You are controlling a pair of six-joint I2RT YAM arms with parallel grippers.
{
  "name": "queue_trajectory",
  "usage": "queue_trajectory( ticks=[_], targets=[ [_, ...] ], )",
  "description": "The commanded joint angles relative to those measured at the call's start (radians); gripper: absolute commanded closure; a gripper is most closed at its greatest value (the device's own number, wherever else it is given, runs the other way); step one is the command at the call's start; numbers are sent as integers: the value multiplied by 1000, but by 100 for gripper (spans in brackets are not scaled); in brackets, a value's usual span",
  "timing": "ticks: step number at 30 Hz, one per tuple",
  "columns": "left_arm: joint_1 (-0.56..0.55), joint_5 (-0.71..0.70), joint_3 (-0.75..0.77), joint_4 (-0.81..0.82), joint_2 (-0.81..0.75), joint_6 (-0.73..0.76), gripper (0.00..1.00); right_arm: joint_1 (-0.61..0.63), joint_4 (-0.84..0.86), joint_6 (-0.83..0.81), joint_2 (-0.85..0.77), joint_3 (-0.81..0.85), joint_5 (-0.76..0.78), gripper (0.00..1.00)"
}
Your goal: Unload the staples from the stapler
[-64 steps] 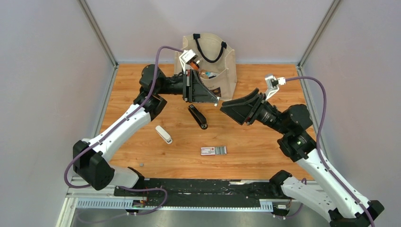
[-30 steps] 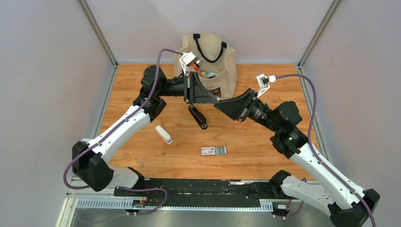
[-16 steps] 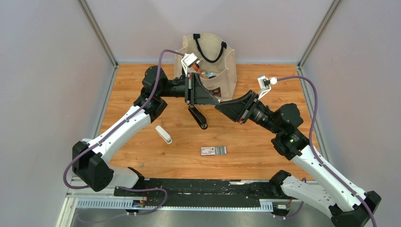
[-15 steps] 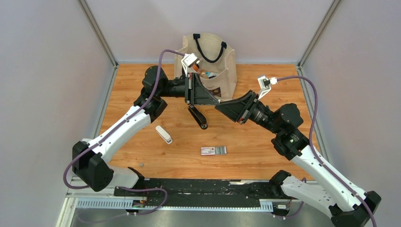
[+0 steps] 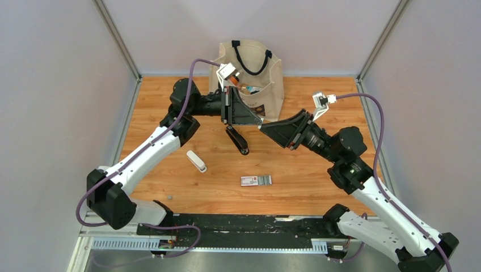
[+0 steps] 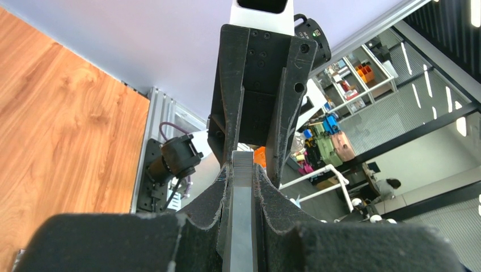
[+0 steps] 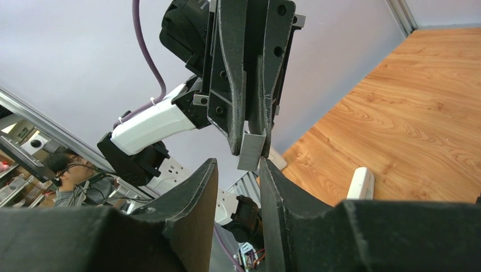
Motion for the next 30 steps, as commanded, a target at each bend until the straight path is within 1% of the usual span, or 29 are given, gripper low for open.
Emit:
queue_trajectory(
  ticks=[1,20,21,25,30],
  targets=[
    [4,-9,1,12,-27,20,86,3,39,7,-16,3,5,65],
    [4,-9,-2,9,-33,22,86,2,62,23,22,0,2,67],
    [4,-9,-2,9,-33,22,86,3,68,24,27,1,-2,68],
    [4,-9,-2,6,-36,25,86,2,78,30,28,0,0,76],
    [4,-8,-7,0,-39,31,86,2,77,30,21,-5,8,82]
  ],
)
